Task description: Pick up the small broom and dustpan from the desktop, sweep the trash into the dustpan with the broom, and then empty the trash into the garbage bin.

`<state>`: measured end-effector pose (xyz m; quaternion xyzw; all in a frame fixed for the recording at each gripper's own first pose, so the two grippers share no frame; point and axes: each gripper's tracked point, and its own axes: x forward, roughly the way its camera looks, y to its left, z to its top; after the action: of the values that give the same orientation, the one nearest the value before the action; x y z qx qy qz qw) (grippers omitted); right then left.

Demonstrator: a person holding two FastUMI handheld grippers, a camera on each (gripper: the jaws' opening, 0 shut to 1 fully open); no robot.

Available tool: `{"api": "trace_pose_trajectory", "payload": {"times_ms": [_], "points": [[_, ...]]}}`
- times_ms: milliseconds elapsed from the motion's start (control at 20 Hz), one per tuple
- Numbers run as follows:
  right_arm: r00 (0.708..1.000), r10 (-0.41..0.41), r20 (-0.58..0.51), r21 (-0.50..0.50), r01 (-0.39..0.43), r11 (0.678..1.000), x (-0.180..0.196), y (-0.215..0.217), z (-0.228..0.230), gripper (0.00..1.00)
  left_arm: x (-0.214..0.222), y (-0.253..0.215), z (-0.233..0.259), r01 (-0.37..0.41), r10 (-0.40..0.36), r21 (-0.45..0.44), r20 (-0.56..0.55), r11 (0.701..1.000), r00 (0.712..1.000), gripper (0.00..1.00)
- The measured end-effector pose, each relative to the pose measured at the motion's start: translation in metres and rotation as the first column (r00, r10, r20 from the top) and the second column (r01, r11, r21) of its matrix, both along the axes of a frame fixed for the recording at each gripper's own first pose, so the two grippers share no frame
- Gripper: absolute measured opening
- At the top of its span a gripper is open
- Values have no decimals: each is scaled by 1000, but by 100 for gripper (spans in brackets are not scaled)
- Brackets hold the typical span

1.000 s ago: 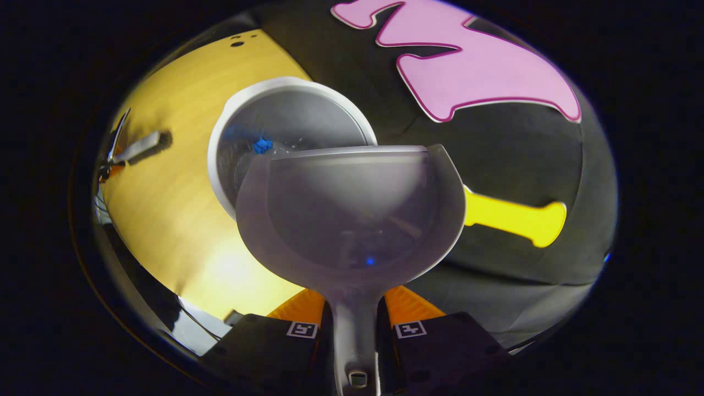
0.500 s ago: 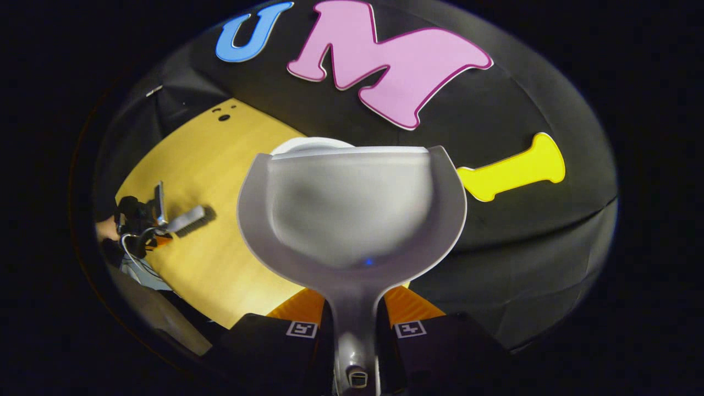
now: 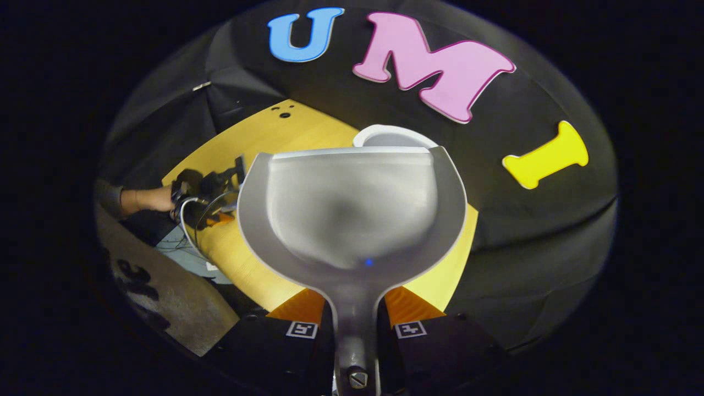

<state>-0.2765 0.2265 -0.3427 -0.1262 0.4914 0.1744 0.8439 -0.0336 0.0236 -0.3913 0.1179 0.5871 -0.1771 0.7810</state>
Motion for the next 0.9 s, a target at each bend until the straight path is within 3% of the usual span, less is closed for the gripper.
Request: {"api": "trace_pose_trajectory", "payload": {"times_ms": [250, 450, 700, 900], "points": [[991, 21, -131, 52, -14, 999, -63, 40, -72, 36, 0, -1, -1, -24, 24, 11, -6, 1000, 1000, 27], [980, 35, -195, 96, -16, 995, -88, 75, -146, 36, -3, -3, 0, -48, 48, 23, -17, 999, 999, 27], [978, 11, -207, 131, 16, 991, -66, 101, -219, 36, -2, -5, 1, -69, 69, 34, -23, 997, 997, 27], [981, 11, -193, 138, 16, 990, -44, 112, -247, 36, -2, -6, 1, -76, 77, 41, -23, 996, 997, 27]]}}
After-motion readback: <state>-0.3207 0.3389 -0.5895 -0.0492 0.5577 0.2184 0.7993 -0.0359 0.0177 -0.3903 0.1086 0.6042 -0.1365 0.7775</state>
